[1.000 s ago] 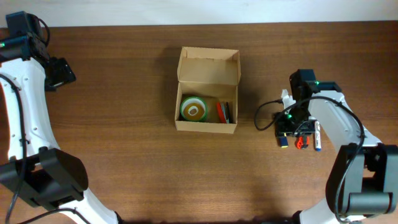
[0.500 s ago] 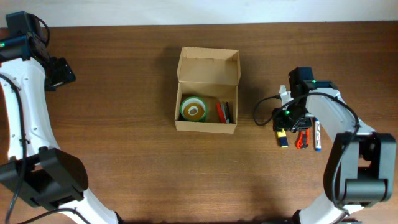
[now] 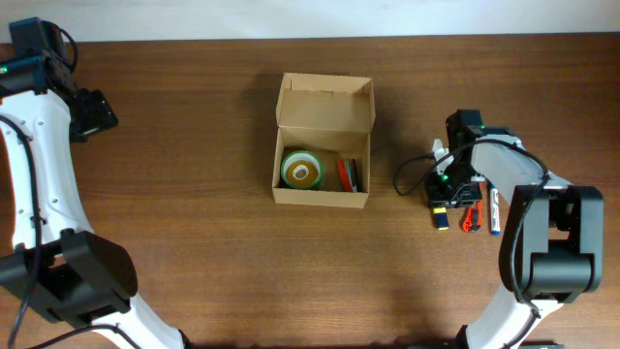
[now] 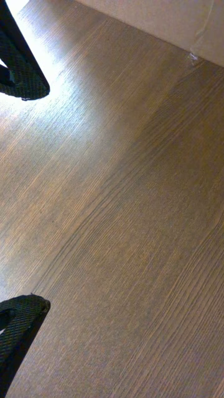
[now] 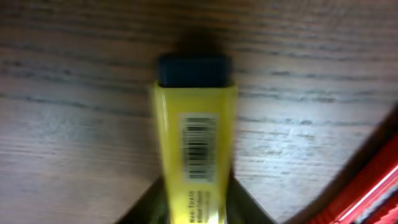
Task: Pack container
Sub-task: 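Move the right gripper to the yellow highlighter and grasp it, then carry the yellow highlighter into the box beside the stapler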
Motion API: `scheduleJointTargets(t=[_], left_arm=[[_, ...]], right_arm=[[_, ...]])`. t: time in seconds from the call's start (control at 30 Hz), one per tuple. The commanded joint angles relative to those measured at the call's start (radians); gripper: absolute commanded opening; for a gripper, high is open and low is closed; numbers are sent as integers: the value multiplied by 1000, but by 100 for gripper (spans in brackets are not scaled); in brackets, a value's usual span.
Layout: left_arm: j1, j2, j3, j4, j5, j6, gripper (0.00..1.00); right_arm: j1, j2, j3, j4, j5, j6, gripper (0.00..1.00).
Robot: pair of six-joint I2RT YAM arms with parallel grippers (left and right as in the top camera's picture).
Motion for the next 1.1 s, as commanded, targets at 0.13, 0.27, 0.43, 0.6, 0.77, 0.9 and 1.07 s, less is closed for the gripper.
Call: scheduleJointTargets(t=[0.13, 0.27, 0.43, 0.6, 0.77, 0.9, 1.07], left_arm=[[6, -30, -5, 0, 4, 16, 100], [6, -30, -5, 0, 4, 16, 100], [6, -30, -5, 0, 4, 16, 100], [6, -30, -5, 0, 4, 16, 100], [6, -30, -5, 0, 4, 16, 100], [6, -30, -5, 0, 4, 16, 100], [6, -30, -5, 0, 4, 16, 100]], right_arm=[[-4, 17, 26, 8, -30, 36, 4], [-4, 17, 132, -108, -95, 143, 3], [2, 16, 425, -335, -157, 262, 3], [43, 16, 780, -492, -163, 314, 4], [127, 17, 1067, -564, -164, 363, 4], [243, 17, 1132, -606, -154, 398, 4], [407, 47, 1128, -629, -60, 404, 4]])
